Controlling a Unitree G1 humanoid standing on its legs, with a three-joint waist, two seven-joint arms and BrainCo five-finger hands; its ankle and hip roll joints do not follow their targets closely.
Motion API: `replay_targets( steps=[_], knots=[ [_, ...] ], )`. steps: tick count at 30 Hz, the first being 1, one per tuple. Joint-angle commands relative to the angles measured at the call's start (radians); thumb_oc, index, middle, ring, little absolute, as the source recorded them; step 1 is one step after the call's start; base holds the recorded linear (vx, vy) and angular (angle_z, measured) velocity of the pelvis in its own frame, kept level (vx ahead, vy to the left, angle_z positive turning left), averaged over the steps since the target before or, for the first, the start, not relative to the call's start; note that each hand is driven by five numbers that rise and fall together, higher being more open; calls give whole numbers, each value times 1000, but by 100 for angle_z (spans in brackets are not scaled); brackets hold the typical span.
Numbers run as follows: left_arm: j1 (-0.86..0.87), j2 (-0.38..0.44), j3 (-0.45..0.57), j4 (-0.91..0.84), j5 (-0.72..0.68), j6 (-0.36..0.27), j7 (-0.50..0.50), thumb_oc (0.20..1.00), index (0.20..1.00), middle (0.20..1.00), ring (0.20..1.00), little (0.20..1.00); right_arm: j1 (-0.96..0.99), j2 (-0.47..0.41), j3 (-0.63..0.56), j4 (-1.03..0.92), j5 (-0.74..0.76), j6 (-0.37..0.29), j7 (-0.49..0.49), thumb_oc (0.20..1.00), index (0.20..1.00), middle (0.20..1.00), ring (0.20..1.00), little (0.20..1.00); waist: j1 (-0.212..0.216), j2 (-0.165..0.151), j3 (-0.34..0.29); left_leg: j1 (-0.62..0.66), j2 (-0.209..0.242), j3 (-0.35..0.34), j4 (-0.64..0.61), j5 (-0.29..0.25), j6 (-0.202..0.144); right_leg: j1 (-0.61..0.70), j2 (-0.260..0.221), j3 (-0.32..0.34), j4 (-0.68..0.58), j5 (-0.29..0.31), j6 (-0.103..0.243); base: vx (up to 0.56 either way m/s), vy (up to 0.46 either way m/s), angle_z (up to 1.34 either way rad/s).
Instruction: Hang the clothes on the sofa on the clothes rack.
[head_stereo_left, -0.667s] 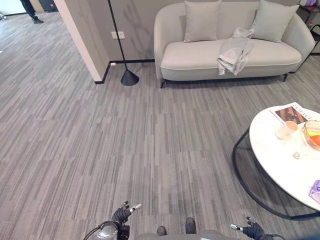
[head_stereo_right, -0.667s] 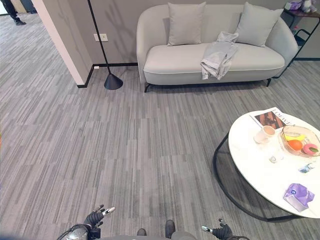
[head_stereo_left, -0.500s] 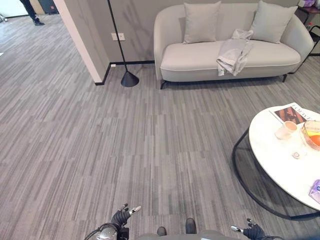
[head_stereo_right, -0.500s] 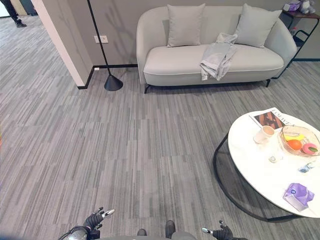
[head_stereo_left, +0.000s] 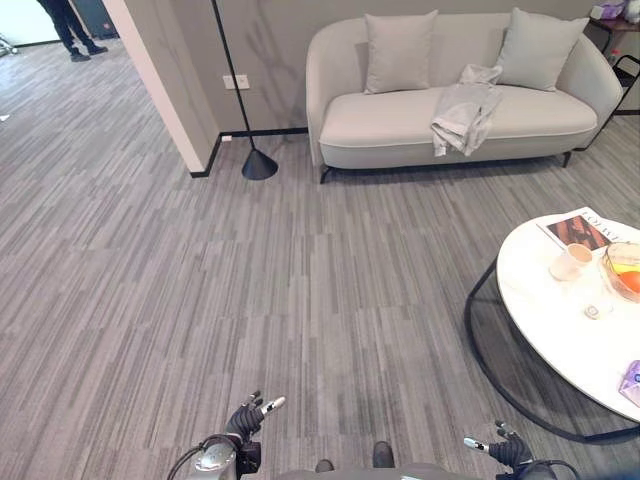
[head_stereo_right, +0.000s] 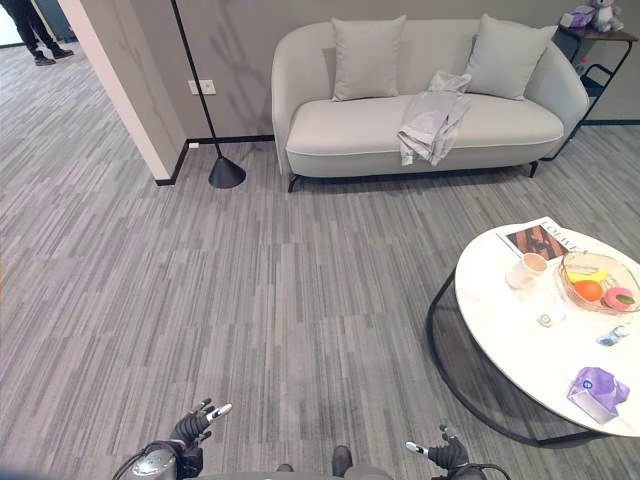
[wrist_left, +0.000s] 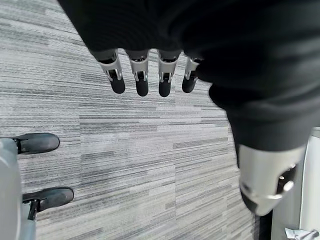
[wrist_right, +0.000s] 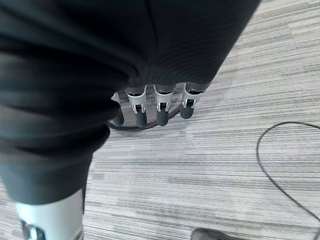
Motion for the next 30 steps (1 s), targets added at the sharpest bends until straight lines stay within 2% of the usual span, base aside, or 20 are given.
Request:
replay_targets(
  steps=[1, 2, 3, 4, 6, 8, 9, 10, 11, 15, 17, 20, 23, 24, 25, 26, 27, 28, 29, 30],
  knots=[
    [-60, 36, 13, -19, -58, -14, 0, 1000, 1000, 1000, 1000, 1000, -23, -24, -4, -43, 64, -41, 2, 1000, 1000, 1000, 1000, 1000, -14, -51, 23, -89, 38, -38, 173, -55, -60, 22, -23, 47, 48, -81, 49, -25, -190, 0],
    [-61, 38, 13, -30, -63, -15, 2, 1000, 1000, 1000, 1000, 1000, -23, -25, -1, -55, 65, -43, 1, 1000, 1000, 1000, 1000, 1000, -10, -58, 37, -134, 35, -43, 252, -48, -62, 23, -23, 47, 54, -82, 40, -82, -263, 17],
    [-73, 38, 16, -46, -82, -13, 13, 1000, 1000, 1000, 1000, 1000, -26, -33, 4, -90, 77, -48, 0, 1000, 1000, 1000, 1000, 1000, 6, -67, 79, -269, 23, -87, 446, 24, -54, 19, -17, 49, 71, -78, 19, 21, -258, 24],
    [-77, 34, 21, -39, -93, -16, 25, 1000, 1000, 1000, 1000, 1000, -30, -37, 13, -123, 84, -44, -8, 1000, 1000, 1000, 1000, 1000, 15, -73, 94, -367, -18, -128, 531, 56, -31, 20, -11, 58, 79, -90, 4, 92, -211, 20],
    [-72, 27, 32, -38, -100, -18, 30, 1000, 1000, 1000, 1000, 1000, -22, -33, 21, -140, 83, -41, -8, 1000, 1000, 1000, 1000, 1000, 29, -67, 87, -409, -41, -121, 436, 30, -22, 43, -4, 70, 58, -109, 13, 276, -49, -6],
    [-60, 24, 33, -43, -94, -24, 33, 1000, 1000, 1000, 1000, 1000, -29, -39, 27, -147, 88, -46, -13, 1000, 1000, 1000, 1000, 1000, 47, -41, 82, -448, -38, -96, 268, 108, -37, 73, 23, 84, 37, -121, 15, 291, 27, -7],
    [-59, 24, 33, -43, -94, -24, 33, 1000, 1000, 1000, 1000, 1000, -28, -39, 27, -147, 88, -46, -13, 1000, 1000, 1000, 1000, 1000, 50, -45, 86, -434, -41, -92, 254, 114, -36, 80, 19, 87, 35, -122, 16, 372, 59, -18],
    [-50, 23, 44, -35, -88, -32, 32, 1000, 1000, 1000, 1000, 1000, -36, -43, 37, -143, 84, -48, -17, 1000, 1000, 1000, 1000, 1000, 72, -29, 79, -484, -51, -62, 79, 151, -49, 113, 39, 123, 18, -143, 18, 416, 45, -25],
    [-46, 22, 49, -23, -79, -34, 31, 1000, 1000, 1000, 1000, 1000, -37, -44, 37, -131, 77, -48, -19, 1000, 1000, 1000, 1000, 1000, 84, -34, 75, -508, -60, -40, 16, 165, -56, 143, 37, 148, 9, -157, 18, 533, 76, -19],
    [-28, 21, 74, 16, -64, -34, 28, 1000, 1000, 1000, 1000, 1000, -30, -40, 39, -122, 36, -36, -8, 1000, 1000, 1000, 1000, 1000, 97, -24, 36, -486, -47, 15, -1, 196, -52, 200, 36, 192, 3, -196, 21, 423, 120, -40],
    [-13, 20, 85, 68, -24, -31, 19, 1000, 1000, 1000, 1000, 1000, -23, -45, 38, -101, -13, -25, 10, 1000, 1000, 1000, 1000, 1000, 106, -37, -11, -433, -54, 9, -1, 244, -43, 220, -14, 208, 46, -226, 46, 613, 225, -75],
    [-5, 22, 94, 97, -11, -28, 17, 1000, 1000, 1000, 1000, 1000, -27, -49, 34, -57, -29, -26, 17, 1000, 1000, 1000, 1000, 1000, 111, -65, -36, -394, -72, 14, -1, 218, -26, 199, -63, 205, 147, -186, 86, 380, 107, -94],
    [-14, 29, 100, 108, -14, -22, 16, 1000, 1000, 1000, 1000, 1000, -58, -63, 30, -11, -36, -21, 19, 1000, 1000, 1000, 1000, 1000, 113, -70, -25, -314, -81, 25, -1, 167, -3, 83, -99, 164, 434, 42, 169, 383, 134, -17],
    [-28, 39, 99, 116, -18, -20, 22, 1000, 1000, 1000, 1000, 1000, -72, -65, 19, 0, -27, -20, 16, 1000, 1000, 1000, 1000, 1000, 95, -51, 1, -242, -71, 26, -1, 124, 20, -18, -128, 95, 648, 179, 165, 410, 213, -28],
    [-33, 44, 96, 115, -16, -19, 24, 1000, 1000, 1000, 1000, 1000, -72, -65, 15, -2, -29, -19, 12, 1000, 1000, 1000, 1000, 1000, 87, -33, 7, -211, -58, 25, -1, 105, 29, -70, -155, 43, 722, 183, 151, 560, 260, -21],
    [-40, 50, 91, 104, -21, -19, 25, 1000, 1000, 1000, 1000, 1000, -71, -59, 10, 3, -24, -17, 6, 1000, 1000, 1000, 1000, 1000, 63, -10, 17, -164, -41, 11, -1, 71, 39, -159, -200, -38, 754, 101, 120, 588, 153, 6],
    [-51, 49, 88, 99, -26, -23, 28, 1000, 1000, 1000, 1000, 1000, -70, -61, 5, 13, -16, -19, 3, 1000, 1000, 1000, 1000, 1000, 42, 5, 25, -121, -34, -2, -1, 41, 37, -220, -205, -85, 669, 25, 103, 606, 52, 10],
    [-55, 51, 83, 94, -27, -25, 29, 1000, 1000, 1000, 1000, 1000, -69, -62, 4, 17, -14, -17, 4, 1000, 1000, 1000, 1000, 1000, 30, 2, 33, -97, -35, -6, -1, 23, 31, -237, -197, -104, 589, -12, 101, 627, -117, 22],
    [-60, 47, 75, 90, -29, -28, 28, 1000, 1000, 1000, 1000, 1000, -71, -61, 4, 22, -8, -13, 3, 1000, 1000, 1000, 1000, 1000, 10, -8, 42, -55, -43, -29, -1, -14, 18, -250, -167, -115, 377, -8, 118, 516, -173, 27],
    [-64, 46, 73, 95, -29, -32, 33, 1000, 1000, 1000, 1000, 1000, -72, -60, 4, 28, -3, -13, 0, 1000, 1000, 1000, 1000, 1000, 1, -21, 43, -39, -53, -33, -1, -29, 11, -268, -150, -107, 278, 6, 130, 541, -186, 29]
  ],
)
